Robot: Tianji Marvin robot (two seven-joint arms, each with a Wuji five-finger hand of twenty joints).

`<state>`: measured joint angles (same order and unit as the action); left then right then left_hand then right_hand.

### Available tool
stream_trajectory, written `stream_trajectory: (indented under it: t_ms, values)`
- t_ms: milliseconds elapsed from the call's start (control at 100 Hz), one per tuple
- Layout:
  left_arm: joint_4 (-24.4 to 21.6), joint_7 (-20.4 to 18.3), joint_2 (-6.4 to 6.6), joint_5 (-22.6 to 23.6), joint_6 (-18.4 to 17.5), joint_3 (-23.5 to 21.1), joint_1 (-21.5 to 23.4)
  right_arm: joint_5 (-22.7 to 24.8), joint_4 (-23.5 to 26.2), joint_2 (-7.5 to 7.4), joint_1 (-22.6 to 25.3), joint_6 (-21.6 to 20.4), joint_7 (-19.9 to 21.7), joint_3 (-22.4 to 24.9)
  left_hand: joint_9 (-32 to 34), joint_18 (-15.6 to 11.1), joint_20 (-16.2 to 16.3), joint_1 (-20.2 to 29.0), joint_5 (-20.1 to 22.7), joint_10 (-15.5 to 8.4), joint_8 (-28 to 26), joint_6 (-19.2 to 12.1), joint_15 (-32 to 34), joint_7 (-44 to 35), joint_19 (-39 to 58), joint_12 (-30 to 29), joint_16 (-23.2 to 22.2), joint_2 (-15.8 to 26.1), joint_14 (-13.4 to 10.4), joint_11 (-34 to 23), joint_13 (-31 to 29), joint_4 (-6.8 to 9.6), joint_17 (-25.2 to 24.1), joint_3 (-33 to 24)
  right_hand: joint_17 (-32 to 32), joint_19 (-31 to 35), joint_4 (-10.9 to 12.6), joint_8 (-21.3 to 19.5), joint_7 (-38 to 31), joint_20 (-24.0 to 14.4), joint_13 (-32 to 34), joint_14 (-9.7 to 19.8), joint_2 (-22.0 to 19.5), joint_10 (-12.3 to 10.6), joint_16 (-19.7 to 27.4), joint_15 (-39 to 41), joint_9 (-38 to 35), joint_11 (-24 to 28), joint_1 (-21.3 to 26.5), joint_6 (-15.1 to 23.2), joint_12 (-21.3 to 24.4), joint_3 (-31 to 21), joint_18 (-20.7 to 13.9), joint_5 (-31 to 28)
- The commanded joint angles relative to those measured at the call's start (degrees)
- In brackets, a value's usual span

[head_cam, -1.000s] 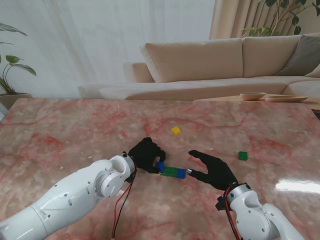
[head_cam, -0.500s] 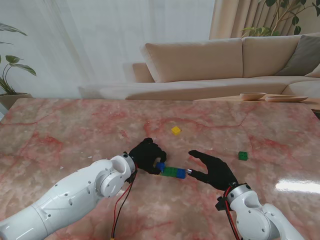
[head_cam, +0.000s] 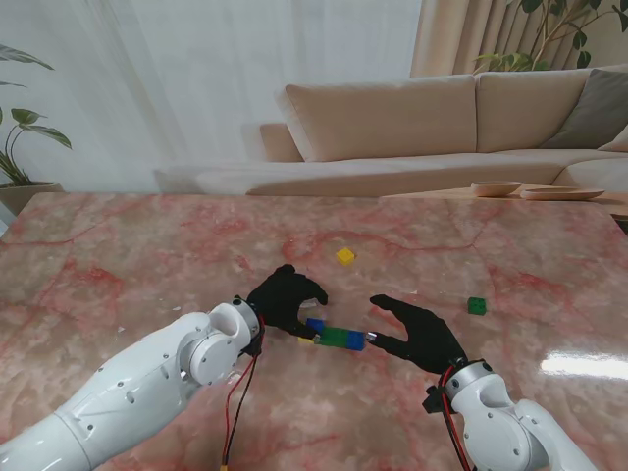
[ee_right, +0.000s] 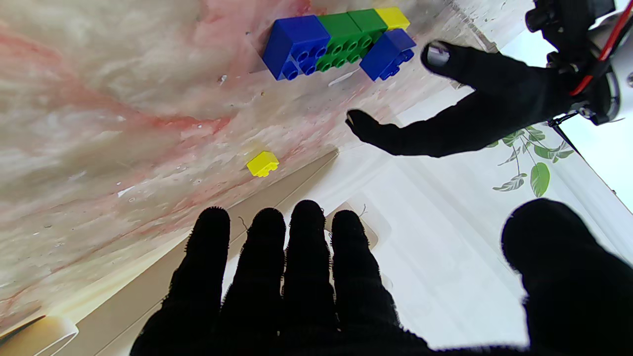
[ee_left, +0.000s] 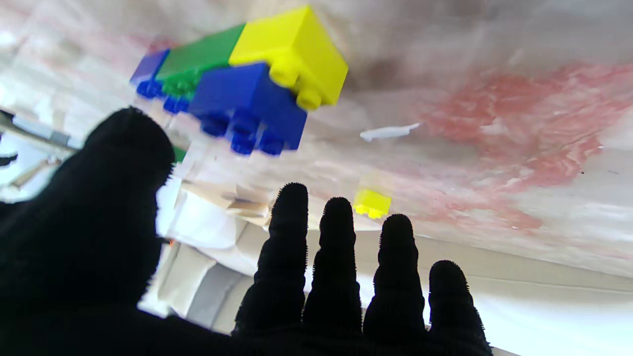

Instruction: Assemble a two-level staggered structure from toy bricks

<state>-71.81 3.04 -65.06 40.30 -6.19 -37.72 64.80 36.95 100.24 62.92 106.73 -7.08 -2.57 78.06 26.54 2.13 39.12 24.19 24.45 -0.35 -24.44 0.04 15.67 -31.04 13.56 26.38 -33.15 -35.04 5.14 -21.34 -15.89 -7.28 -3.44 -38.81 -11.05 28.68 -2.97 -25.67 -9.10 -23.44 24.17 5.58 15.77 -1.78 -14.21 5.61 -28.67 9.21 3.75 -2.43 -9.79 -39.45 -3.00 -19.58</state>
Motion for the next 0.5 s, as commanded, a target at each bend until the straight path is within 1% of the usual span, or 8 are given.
stream_trajectory:
  t_ms: [0,120,210,310,330,370,420,490]
  values:
    - [-1.9,0.9,-0.07,-0.3,0.4,-0.7,1.4,-0.1,-0.1,0.07,0.5,0.3,0.7,0.0,-2.1,0.3,1.2,-2.3,-0.9,0.2,1.9,0.8,-1.6,1.8,-2.7,-1.0,0.7,2.0,0.0,1.6,2.8,-0.35,-1.1,2.1,0.1,0.5,0.8,0.7,-0.1,0.4,0.1,-0.1,0.3,-0.8,0.4,0.1,-0.1,0.5,1.0,0.8,-0.8,-0.5,-0.9,-0.4]
    - [-4.5,1.6,-0.13,-1.2,1.1,-4.0,3.8,0.0,0.0,0.08,0.4,0.3,0.6,0.0,0.2,0.6,2.6,-1.0,1.4,0.0,2.9,-0.7,-1.4,1.5,-1.4,-1.1,0.6,3.5,0.1,1.1,1.4,0.65,-1.1,2.6,0.1,0.5,0.8,0.7,-0.1,0.4,0.1,0.0,0.3,-0.8,0.4,0.1,0.0,0.4,1.0,0.8,-0.8,-0.5,-0.9,-0.4]
    - [-5.6,3.3,-0.43,-2.0,1.0,-6.2,5.6,0.1,0.0,0.09,0.4,0.3,0.5,-0.1,5.0,1.1,4.4,0.2,5.1,-0.6,1.8,-3.3,1.0,-2.5,3.0,0.3,-1.2,2.5,0.6,-1.1,-3.0,1.22,-0.4,-2.0,0.1,0.5,0.7,0.7,0.0,0.4,0.1,-0.1,0.3,-0.9,0.4,0.1,0.0,0.4,1.0,0.7,-0.8,-0.5,-0.9,-0.4]
    - [-6.4,5.6,-0.75,-1.8,1.1,-7.7,7.0,0.1,-0.1,0.08,0.3,0.3,0.5,-0.1,12.8,3.4,8.7,2.4,10.3,-2.0,-1.8,-7.5,6.2,-10.1,22.5,3.5,-5.8,0.5,0.7,-4.5,-12.4,0.86,2.8,-10.4,0.1,0.5,0.7,0.7,-0.1,0.4,0.1,-0.1,0.3,-0.8,0.4,0.1,0.0,0.4,1.0,0.8,-0.8,-0.6,-0.9,-0.4]
    - [-6.5,5.8,-0.76,-1.7,1.0,-7.9,7.2,0.1,-0.1,0.07,0.3,0.3,0.5,-0.1,14.7,4.0,9.5,3.2,11.5,-2.5,-2.4,-8.6,7.6,-11.5,27.2,4.0,-6.8,0.0,0.8,-5.1,-14.6,0.34,3.7,-11.5,0.1,0.5,0.7,0.7,-0.1,0.4,0.1,0.0,0.3,-0.8,0.4,0.1,0.0,0.4,1.0,0.8,-0.8,-0.6,-0.9,-0.4]
    - [-6.5,6.1,-0.79,-1.7,0.9,-8.2,7.4,0.1,-0.1,0.08,0.3,0.3,0.5,-0.2,17.9,5.1,8.0,7.0,13.2,-2.9,-0.7,-11.1,10.0,-15.0,36.2,5.3,-9.4,-2.8,1.0,-6.5,-18.2,-3.56,5.2,-11.5,0.1,0.5,0.7,0.7,-0.1,0.4,0.1,0.0,0.3,-0.8,0.4,0.1,-0.1,0.4,1.0,0.8,-0.8,-0.6,-0.9,-0.4]
    - [-6.2,6.6,-0.89,-1.8,0.7,-8.4,7.6,0.1,-0.1,0.10,0.3,0.4,0.4,-0.3,20.2,5.9,8.7,9.8,14.5,-3.3,0.3,-13.1,12.6,-17.6,41.3,6.2,-11.6,-4.4,1.0,-7.9,-21.0,-5.13,7.1,-10.5,0.1,0.5,0.7,0.7,-0.1,0.4,0.1,-0.1,0.3,-0.8,0.4,0.1,0.0,0.4,1.0,0.8,-0.8,-0.6,-0.9,-0.4]
    - [-5.2,7.8,-1.14,-2.0,-0.1,-8.2,7.5,0.1,-0.1,0.09,0.3,0.4,0.4,-0.4,24.4,6.8,8.6,13.2,16.7,-3.9,3.9,-16.1,15.9,-22.8,47.2,9.5,-14.5,-6.4,1.2,-9.2,-25.1,-5.88,9.7,-8.3,0.1,0.5,0.7,0.7,-0.1,0.4,0.1,-0.1,0.3,-0.8,0.4,0.2,-0.1,0.4,1.0,0.8,-0.8,-0.6,-0.9,-0.4]
